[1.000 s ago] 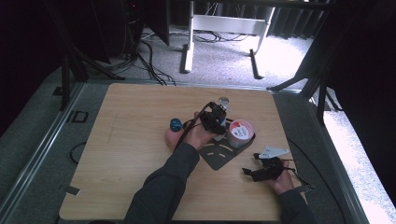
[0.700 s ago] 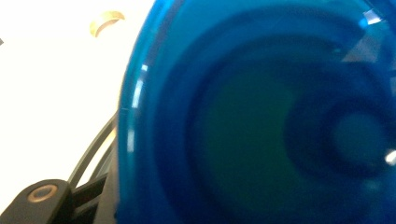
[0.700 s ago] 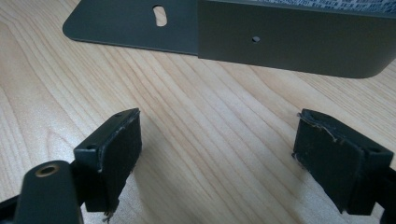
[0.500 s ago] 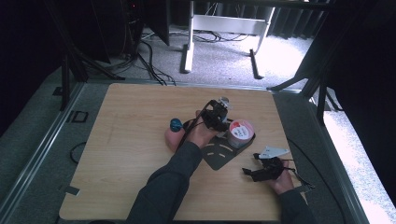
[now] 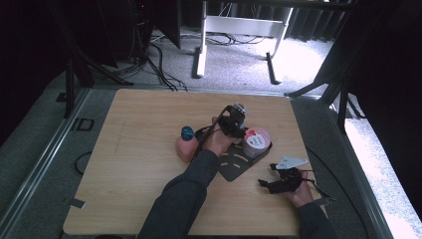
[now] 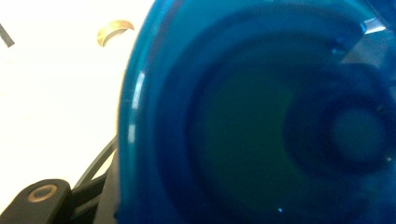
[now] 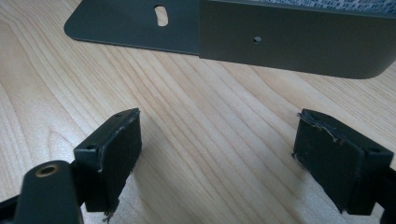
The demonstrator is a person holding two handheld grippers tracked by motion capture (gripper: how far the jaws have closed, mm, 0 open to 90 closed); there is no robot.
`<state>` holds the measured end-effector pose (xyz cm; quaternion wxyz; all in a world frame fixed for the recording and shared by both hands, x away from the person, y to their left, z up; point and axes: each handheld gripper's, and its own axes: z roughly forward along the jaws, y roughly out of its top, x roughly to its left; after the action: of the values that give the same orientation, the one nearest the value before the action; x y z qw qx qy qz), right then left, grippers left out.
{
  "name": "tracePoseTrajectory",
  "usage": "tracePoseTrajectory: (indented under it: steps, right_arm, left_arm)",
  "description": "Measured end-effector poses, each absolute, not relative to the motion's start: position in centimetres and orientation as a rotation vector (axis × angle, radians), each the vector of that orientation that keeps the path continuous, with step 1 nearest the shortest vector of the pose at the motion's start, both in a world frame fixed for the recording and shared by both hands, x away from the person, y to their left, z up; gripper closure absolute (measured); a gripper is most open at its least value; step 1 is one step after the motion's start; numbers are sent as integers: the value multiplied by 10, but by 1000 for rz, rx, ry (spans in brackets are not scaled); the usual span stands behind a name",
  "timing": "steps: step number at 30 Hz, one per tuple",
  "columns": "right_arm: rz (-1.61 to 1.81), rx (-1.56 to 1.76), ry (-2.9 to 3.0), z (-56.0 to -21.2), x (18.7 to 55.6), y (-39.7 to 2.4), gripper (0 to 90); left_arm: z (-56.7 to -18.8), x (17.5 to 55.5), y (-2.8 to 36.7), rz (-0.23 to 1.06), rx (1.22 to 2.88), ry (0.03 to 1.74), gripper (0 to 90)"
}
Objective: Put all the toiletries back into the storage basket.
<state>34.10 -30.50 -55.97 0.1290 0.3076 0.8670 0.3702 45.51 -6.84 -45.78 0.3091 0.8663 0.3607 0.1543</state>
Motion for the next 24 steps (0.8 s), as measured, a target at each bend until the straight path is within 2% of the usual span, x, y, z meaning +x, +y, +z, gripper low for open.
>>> tracePoseTrajectory:
  steps: [24]
  right_arm:
    - [1079, 888, 2524, -560, 341, -305, 150]
  left_arm:
    - [-467, 469, -73, 407, 2197, 1035, 546]
